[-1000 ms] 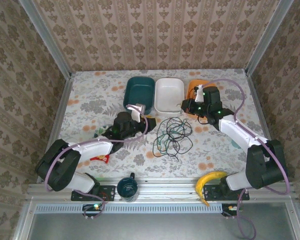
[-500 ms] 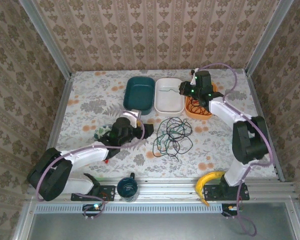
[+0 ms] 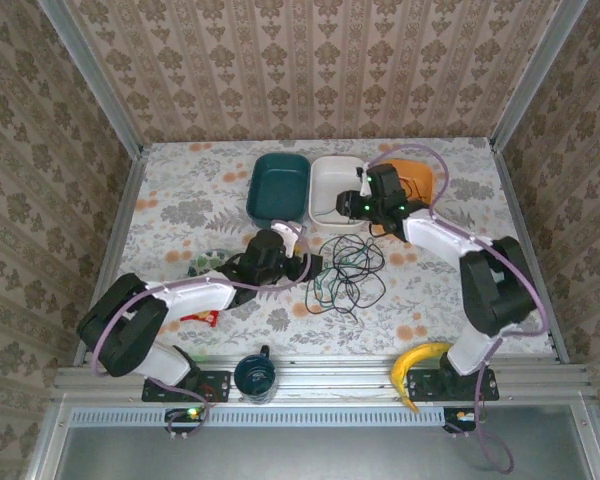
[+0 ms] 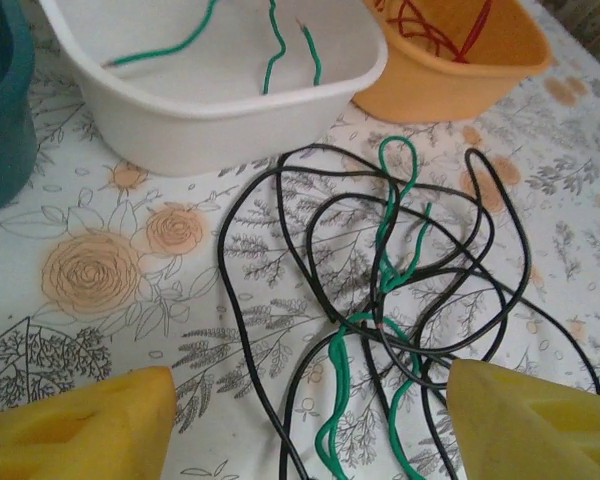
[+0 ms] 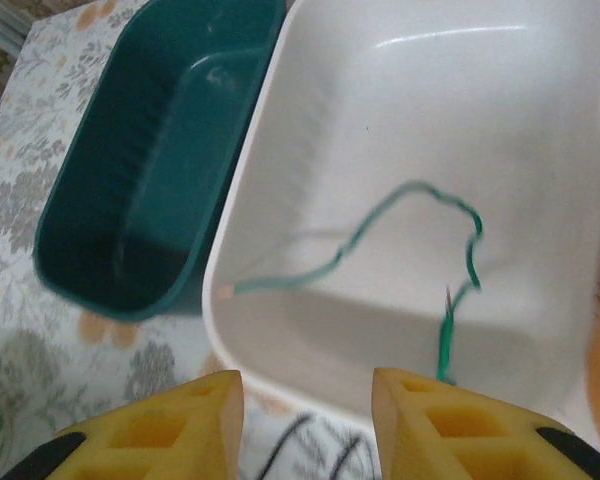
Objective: Untangle the cables
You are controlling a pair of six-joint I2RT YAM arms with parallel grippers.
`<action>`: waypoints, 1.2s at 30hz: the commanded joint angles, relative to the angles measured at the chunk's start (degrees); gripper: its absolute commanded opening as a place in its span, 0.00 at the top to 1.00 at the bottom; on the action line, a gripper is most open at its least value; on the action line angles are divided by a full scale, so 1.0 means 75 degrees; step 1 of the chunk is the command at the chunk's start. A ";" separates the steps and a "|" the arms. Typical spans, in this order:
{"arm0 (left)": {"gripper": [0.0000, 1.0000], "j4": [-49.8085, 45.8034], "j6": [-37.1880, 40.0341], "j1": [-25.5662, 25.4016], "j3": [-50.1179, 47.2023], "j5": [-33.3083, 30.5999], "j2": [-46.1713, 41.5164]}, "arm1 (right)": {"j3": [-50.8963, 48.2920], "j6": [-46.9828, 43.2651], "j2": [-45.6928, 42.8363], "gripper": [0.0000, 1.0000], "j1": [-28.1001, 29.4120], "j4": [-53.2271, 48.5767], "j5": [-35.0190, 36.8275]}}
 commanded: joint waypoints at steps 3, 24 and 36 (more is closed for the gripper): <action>0.25 -0.0314 -0.1194 0.0291 -0.0365 -0.1930 -0.0164 | -0.0829 -0.1081 -0.0876 0.60 0.0816 -0.1779 -0.0980; 0.21 -0.0623 -0.1564 0.0483 -0.0646 -0.2773 -0.0584 | -0.0501 -0.1968 0.0713 0.89 0.2538 -0.2362 -0.0687; 0.19 0.2448 -0.1475 0.0926 -0.1176 0.0552 -0.0475 | -0.1123 -0.0456 -0.1172 0.97 0.0863 -0.0653 -0.2879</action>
